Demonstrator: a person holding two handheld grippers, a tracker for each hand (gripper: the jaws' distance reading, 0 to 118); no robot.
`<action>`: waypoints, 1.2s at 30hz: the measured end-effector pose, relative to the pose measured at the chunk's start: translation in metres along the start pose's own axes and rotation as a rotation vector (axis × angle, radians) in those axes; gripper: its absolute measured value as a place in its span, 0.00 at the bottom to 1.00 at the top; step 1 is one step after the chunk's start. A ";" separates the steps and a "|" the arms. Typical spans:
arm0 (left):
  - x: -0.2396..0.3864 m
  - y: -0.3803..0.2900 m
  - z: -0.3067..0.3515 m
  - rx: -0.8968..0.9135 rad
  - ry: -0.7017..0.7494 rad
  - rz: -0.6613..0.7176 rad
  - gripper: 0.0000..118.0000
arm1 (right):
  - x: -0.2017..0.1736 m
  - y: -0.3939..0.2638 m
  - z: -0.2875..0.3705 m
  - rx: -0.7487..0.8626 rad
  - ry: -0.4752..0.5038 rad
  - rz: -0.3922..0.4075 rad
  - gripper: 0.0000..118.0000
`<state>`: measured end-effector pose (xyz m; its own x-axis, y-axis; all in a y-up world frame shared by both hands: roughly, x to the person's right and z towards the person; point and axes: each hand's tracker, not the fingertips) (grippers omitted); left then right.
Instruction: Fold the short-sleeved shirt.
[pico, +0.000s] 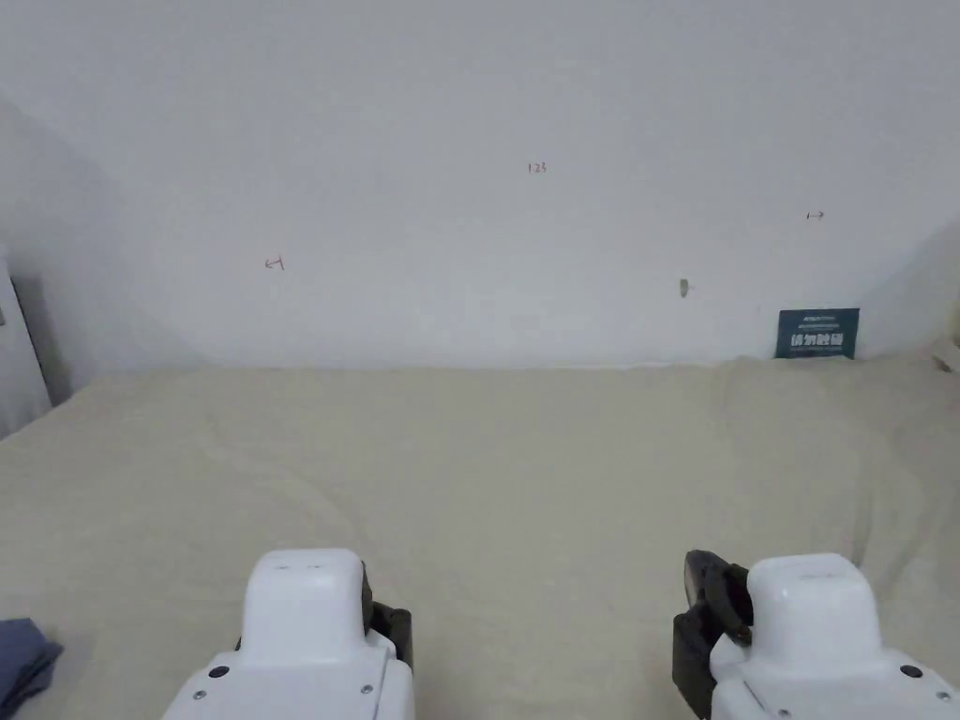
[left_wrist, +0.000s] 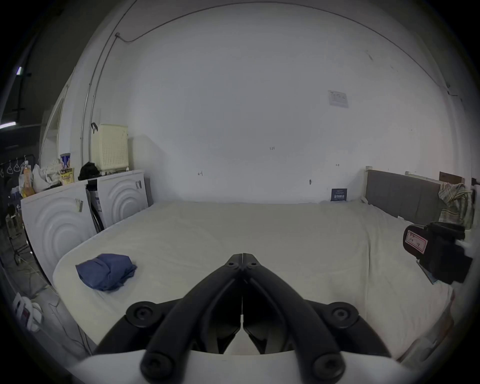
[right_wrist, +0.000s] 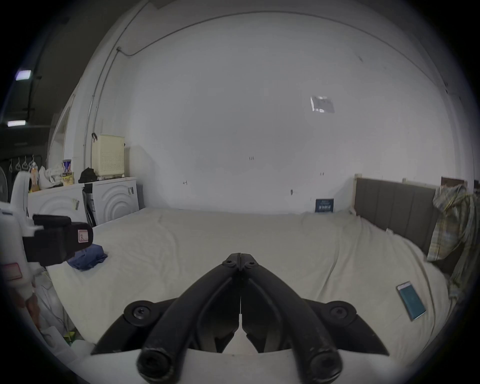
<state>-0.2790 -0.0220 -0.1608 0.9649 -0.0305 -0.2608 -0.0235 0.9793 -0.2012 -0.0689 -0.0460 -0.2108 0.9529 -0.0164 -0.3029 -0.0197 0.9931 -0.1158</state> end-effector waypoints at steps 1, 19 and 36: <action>0.005 0.002 0.005 0.036 0.019 -0.045 0.00 | 0.000 0.000 0.003 0.003 0.002 -0.007 0.00; 0.015 -0.001 0.022 0.068 -0.076 -0.035 0.97 | 0.021 0.006 0.030 0.087 -0.060 -0.164 0.81; 0.005 0.007 0.030 0.044 -0.072 -0.031 0.97 | 0.002 0.015 0.032 0.021 -0.247 0.029 0.81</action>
<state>-0.2665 -0.0098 -0.1355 0.9814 -0.0480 -0.1859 0.0167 0.9860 -0.1661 -0.0571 -0.0274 -0.1827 0.9971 0.0380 -0.0653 -0.0438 0.9950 -0.0899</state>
